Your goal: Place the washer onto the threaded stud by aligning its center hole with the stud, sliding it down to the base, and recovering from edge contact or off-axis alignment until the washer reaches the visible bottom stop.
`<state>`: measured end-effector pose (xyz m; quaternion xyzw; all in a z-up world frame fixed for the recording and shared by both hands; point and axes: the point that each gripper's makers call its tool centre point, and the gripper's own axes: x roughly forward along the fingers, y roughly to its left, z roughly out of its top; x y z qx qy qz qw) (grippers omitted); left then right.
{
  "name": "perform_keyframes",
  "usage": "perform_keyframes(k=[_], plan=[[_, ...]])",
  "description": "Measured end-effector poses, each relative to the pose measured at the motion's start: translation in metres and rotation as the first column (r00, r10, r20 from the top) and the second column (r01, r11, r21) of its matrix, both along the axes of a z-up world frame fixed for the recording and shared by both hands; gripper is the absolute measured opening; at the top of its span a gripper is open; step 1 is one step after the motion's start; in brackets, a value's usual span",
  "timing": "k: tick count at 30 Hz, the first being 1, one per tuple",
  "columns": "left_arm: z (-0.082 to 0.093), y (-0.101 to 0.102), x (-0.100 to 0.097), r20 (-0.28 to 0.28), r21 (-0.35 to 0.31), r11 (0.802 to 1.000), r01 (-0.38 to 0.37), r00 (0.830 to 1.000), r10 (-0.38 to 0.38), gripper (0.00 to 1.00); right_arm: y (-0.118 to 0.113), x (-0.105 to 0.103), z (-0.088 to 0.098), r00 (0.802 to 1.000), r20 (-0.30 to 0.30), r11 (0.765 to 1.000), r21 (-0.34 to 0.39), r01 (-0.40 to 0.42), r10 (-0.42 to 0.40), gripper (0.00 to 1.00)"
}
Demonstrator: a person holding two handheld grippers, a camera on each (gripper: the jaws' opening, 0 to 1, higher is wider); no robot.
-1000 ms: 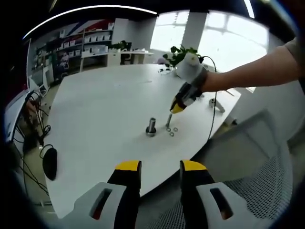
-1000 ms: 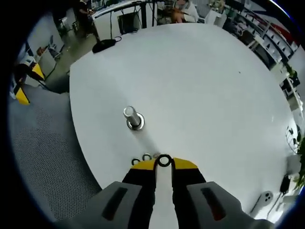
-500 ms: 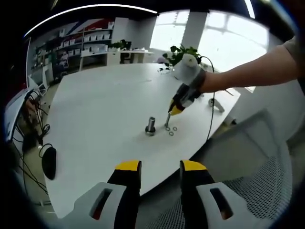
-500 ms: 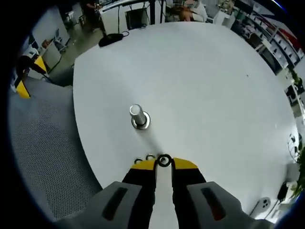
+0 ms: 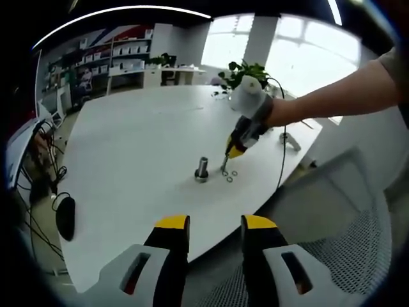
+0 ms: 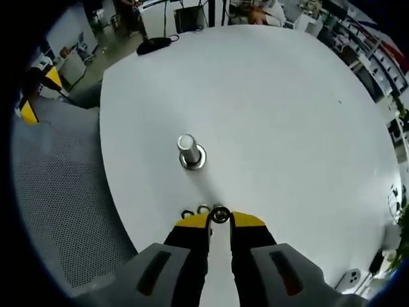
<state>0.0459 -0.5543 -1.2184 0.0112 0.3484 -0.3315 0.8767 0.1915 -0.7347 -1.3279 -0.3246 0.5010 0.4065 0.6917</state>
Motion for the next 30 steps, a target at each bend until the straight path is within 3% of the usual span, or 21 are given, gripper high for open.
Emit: perform_keyframes(k=[12,18,30], plan=[[-0.001,0.001,0.0,-0.002,0.01,1.0,-0.001,1.0,0.001,0.3,-0.002,0.005,-0.03,0.999,-0.032,0.998,-0.054,-0.03,0.028,0.14],[-0.002,0.002,0.0,-0.009,0.008,1.0,-0.008,1.0,0.008,0.3,-0.003,0.005,-0.039,0.999,-0.053,0.998,-0.062,-0.005,0.001,0.14],[-0.002,0.002,0.001,-0.013,0.004,1.0,-0.015,1.0,0.015,0.3,-0.011,-0.001,-0.041,0.998,-0.051,0.998,-0.062,0.018,-0.022,0.15]])
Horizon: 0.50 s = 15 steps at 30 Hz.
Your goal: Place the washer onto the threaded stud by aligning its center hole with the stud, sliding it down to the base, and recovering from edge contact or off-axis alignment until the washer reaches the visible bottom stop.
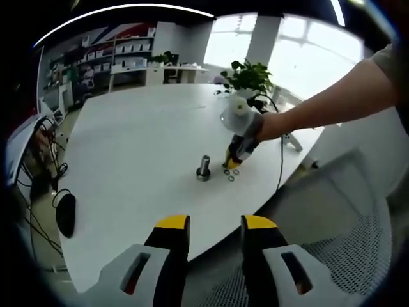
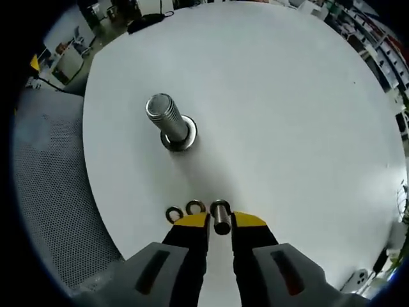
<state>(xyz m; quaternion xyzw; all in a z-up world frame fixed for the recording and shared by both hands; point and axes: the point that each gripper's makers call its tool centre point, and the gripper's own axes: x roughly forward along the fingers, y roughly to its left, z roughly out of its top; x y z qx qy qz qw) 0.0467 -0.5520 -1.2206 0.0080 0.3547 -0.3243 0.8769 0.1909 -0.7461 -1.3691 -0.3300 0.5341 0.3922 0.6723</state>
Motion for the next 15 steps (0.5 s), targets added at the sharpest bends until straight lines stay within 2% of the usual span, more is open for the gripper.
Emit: perform_keyframes(k=[8,15], plan=[[0.002,-0.002,0.0,0.007,-0.005,1.0,0.008,1.0,-0.008,0.3,-0.012,-0.007,0.011,1.0,0.013,0.999,0.017,0.028,-0.029,0.17],[0.001,0.001,0.002,0.005,-0.01,1.0,-0.012,1.0,0.012,0.3,-0.016,-0.015,0.014,0.999,0.035,0.999,0.04,0.022,-0.023,0.2]])
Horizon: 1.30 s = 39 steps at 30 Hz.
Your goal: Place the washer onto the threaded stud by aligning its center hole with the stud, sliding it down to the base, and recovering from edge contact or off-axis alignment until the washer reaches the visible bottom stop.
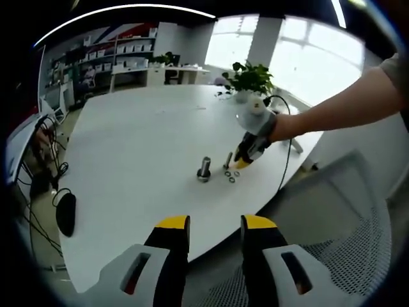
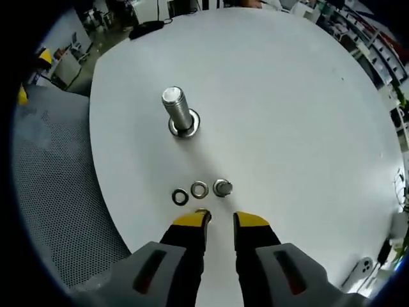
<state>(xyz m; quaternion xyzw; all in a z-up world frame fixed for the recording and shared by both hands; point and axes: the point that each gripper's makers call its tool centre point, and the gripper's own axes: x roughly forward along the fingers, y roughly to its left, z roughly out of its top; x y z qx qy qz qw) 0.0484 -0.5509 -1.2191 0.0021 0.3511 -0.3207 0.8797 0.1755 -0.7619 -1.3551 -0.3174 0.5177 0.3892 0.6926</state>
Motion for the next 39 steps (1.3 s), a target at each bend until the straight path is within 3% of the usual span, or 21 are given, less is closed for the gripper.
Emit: perform_keyframes(k=[9,14,24,29,32,39], plan=[[0.0,0.0,-0.001,0.001,0.005,1.0,0.004,1.0,-0.004,0.3,0.003,-0.013,-0.008,1.0,-0.028,1.0,0.008,-0.012,0.012,0.23],[0.0,-0.001,-0.001,0.002,0.004,1.0,0.009,1.0,-0.009,0.3,0.005,-0.021,-0.014,0.996,-0.035,0.996,-0.029,-0.081,0.08,0.24],[0.001,0.0,-0.001,0.004,0.001,1.0,0.003,1.0,-0.003,0.3,0.004,-0.023,-0.02,0.991,-0.063,0.991,-0.06,-0.122,0.119,0.24],[0.001,0.0,-0.001,0.005,-0.001,1.0,0.002,1.0,-0.002,0.3,0.005,-0.02,-0.02,0.992,-0.07,0.993,-0.049,-0.105,0.101,0.24],[0.001,-0.001,-0.001,0.004,0.001,1.0,0.005,1.0,-0.005,0.3,0.005,-0.021,-0.019,0.987,-0.072,0.987,-0.053,-0.151,0.147,0.23],[0.0,0.0,-0.001,0.003,0.001,1.0,0.004,1.0,-0.004,0.29,0.004,-0.019,-0.019,0.987,-0.067,0.988,-0.044,-0.146,0.143,0.21]])
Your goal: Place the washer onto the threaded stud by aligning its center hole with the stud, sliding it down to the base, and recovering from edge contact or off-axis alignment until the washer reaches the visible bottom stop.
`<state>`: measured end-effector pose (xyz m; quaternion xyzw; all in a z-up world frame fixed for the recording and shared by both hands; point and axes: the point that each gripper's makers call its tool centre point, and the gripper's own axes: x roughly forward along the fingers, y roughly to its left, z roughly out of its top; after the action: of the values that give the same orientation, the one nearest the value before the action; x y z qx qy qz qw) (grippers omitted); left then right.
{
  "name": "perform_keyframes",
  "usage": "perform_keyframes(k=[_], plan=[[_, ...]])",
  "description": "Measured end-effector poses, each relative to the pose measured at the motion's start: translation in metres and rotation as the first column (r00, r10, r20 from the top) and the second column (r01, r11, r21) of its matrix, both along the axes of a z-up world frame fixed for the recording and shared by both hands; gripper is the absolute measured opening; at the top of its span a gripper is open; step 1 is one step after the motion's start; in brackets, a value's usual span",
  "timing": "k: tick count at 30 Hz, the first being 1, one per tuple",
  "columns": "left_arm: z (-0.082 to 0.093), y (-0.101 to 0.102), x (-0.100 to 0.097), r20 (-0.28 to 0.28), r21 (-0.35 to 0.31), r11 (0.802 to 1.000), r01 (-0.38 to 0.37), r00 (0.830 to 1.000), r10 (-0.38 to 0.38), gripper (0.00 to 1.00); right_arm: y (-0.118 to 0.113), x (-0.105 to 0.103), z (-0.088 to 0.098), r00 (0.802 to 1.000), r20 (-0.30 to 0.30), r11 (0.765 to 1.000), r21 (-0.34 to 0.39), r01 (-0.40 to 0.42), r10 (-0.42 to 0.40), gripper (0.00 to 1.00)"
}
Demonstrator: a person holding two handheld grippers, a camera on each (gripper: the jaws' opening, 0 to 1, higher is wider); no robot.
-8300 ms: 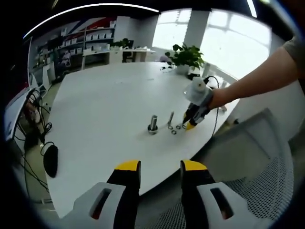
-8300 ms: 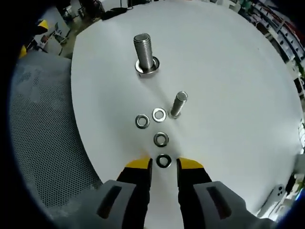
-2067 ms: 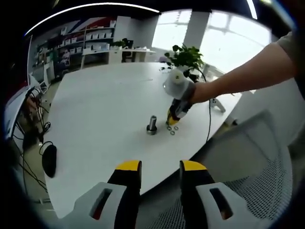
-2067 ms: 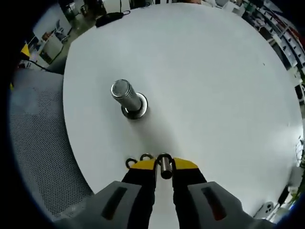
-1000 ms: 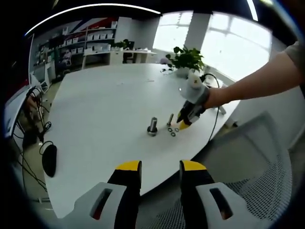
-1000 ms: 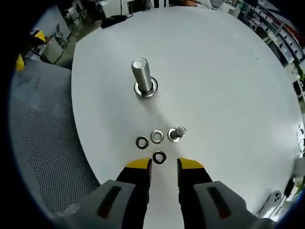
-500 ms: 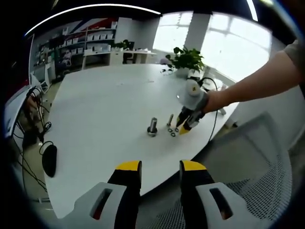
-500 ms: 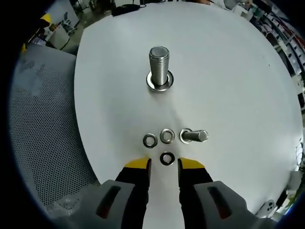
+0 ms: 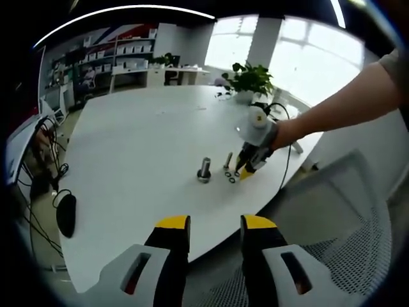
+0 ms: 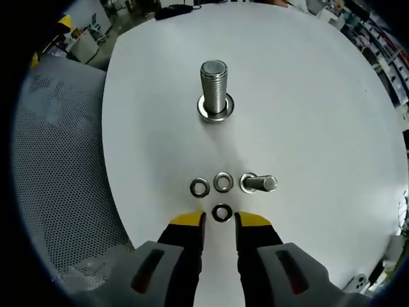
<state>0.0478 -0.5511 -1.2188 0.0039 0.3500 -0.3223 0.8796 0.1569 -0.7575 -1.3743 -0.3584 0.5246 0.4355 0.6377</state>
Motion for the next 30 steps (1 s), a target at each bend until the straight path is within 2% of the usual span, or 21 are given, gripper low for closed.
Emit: perform_keyframes(k=[6,11,20,23,26,30], plan=[[-0.0002,0.0009,0.0004,-0.001,0.0,1.0,-0.006,1.0,0.006,0.29,0.0006,0.0016,-0.0018,0.996,-0.022,0.993,-0.077,-0.084,0.082,0.19],[-0.0006,0.001,0.0005,-0.002,0.002,1.0,-0.006,1.0,0.006,0.29,0.0011,0.0017,-0.0024,0.988,-0.031,0.982,-0.11,-0.153,0.15,0.16],[-0.0003,0.0001,-0.0001,-0.003,-0.001,1.0,0.0,1.0,0.0,0.29,0.0013,0.0024,-0.0027,0.992,-0.034,0.983,-0.134,-0.122,0.119,0.16],[0.0002,-0.0003,0.0002,-0.001,-0.004,1.0,0.0,1.0,0.0,0.29,0.0015,0.003,-0.0033,0.993,0.009,0.973,-0.203,-0.111,0.115,0.15],[0.0003,0.0002,0.0006,0.0,-0.005,1.0,-0.002,1.0,0.002,0.29,0.0024,0.0012,-0.0036,0.998,0.01,0.979,-0.195,-0.061,0.064,0.15],[0.0007,0.0003,0.0005,0.001,-0.01,1.0,-0.004,1.0,0.004,0.29,0.001,0.0028,-0.0019,1.0,-0.006,0.988,-0.15,-0.029,0.028,0.15]])
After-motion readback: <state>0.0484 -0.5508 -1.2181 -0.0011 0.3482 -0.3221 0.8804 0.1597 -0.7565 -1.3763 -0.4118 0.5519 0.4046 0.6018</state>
